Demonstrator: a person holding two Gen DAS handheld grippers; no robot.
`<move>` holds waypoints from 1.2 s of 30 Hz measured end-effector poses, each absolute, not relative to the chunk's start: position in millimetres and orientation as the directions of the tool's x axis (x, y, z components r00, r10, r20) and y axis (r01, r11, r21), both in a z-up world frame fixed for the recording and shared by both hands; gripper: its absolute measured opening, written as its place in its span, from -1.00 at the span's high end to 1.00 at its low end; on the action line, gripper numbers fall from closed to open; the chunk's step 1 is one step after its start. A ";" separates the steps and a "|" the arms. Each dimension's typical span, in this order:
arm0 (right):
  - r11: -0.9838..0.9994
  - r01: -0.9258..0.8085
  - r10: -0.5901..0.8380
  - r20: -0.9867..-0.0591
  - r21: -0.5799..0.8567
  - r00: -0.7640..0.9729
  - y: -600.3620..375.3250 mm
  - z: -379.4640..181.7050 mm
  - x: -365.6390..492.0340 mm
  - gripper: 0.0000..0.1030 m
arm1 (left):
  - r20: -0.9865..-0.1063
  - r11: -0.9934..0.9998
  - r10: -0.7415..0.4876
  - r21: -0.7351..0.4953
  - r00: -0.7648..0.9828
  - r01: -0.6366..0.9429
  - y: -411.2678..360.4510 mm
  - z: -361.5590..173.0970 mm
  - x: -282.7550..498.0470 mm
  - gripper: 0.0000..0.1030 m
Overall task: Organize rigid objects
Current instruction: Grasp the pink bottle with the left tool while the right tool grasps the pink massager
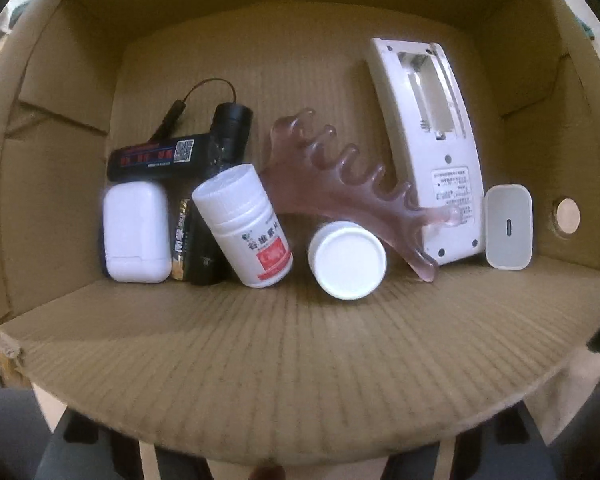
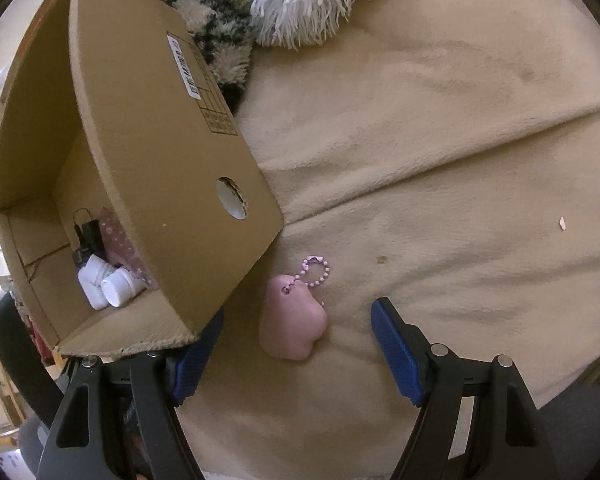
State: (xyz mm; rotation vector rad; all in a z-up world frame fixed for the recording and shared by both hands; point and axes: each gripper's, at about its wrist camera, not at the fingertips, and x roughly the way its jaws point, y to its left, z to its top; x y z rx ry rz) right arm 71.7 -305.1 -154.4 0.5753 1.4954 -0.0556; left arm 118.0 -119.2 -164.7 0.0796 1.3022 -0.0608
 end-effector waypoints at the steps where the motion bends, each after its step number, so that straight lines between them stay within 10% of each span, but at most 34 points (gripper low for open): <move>1: 0.871 0.374 0.304 -0.947 0.319 0.098 -302.2 -156.7 74.4 -0.58 | -0.964 0.995 -0.006 0.020 0.267 0.093 -118.1 -164.1 118.6 -0.15; 26: 0.994 0.091 0.053 -0.995 0.060 0.079 -223.8 -161.1 80.7 -0.55 | -0.975 0.999 0.031 0.028 0.220 -0.016 -47.5 -171.5 109.2 -0.15; 31: 0.996 0.087 0.020 -0.992 0.030 0.122 -222.8 -151.4 81.8 0.18 | -0.974 0.999 0.034 0.032 0.224 -0.015 -67.3 -172.6 100.0 -0.14; 36: 0.995 0.082 0.040 -0.990 0.051 0.134 -225.4 -142.5 85.6 0.24 | -0.973 0.999 0.040 0.033 0.226 -0.035 -59.9 -167.0 92.8 -0.14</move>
